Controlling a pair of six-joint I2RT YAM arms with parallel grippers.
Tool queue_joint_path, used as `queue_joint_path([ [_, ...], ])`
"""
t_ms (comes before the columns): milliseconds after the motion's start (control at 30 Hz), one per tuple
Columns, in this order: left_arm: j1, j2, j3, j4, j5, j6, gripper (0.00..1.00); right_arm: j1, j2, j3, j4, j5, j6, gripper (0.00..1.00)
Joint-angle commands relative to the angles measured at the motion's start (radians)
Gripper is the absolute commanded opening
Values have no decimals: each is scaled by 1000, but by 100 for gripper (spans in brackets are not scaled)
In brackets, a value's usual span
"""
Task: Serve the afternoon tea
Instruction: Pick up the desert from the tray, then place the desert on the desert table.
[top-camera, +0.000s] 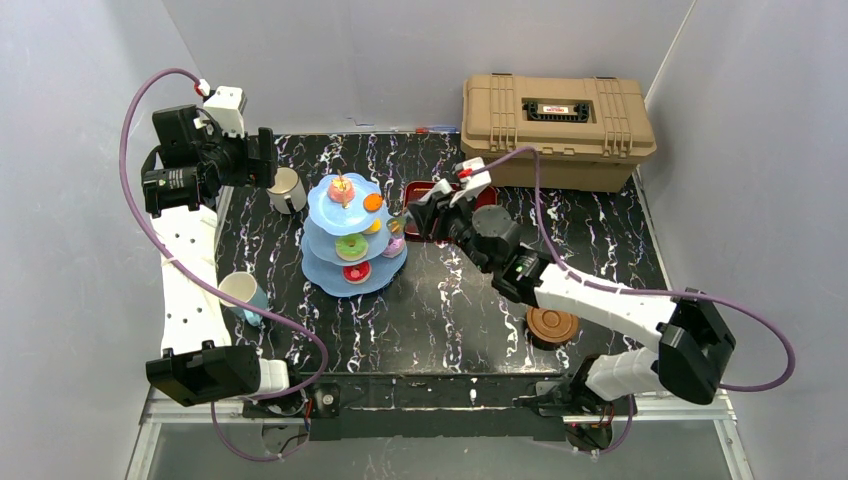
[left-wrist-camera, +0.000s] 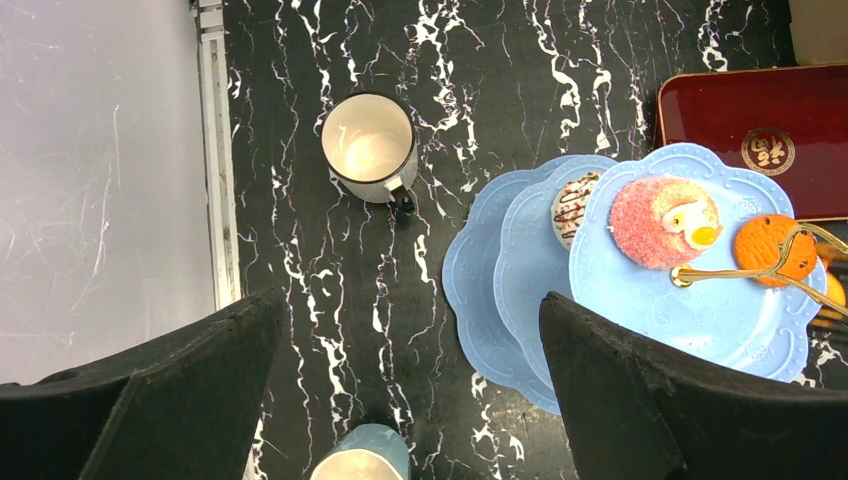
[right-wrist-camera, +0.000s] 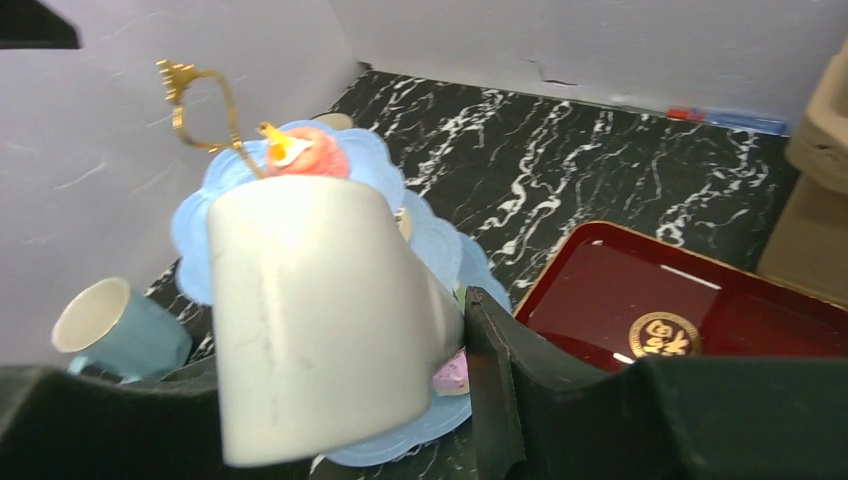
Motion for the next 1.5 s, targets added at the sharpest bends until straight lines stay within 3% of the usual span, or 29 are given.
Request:
queue_joint_path([
  [0,7,-28,12,-17,21,-4,98,86,-70,-15,11,53,18,1],
  [300,8,-23,20,-19,31,-10,98,273,-88,-18,-22,131,8,1],
  [533,10,1,51,-62,35,-25,98,363,71,50,36,100,-20,1],
  [1033,24,-17,58,-77,37,-12,98,390,439,227,297,75,-146,1],
  [1467,33,-26,22,-67,50,3,98,421,601,204,614,260,-268,1],
])
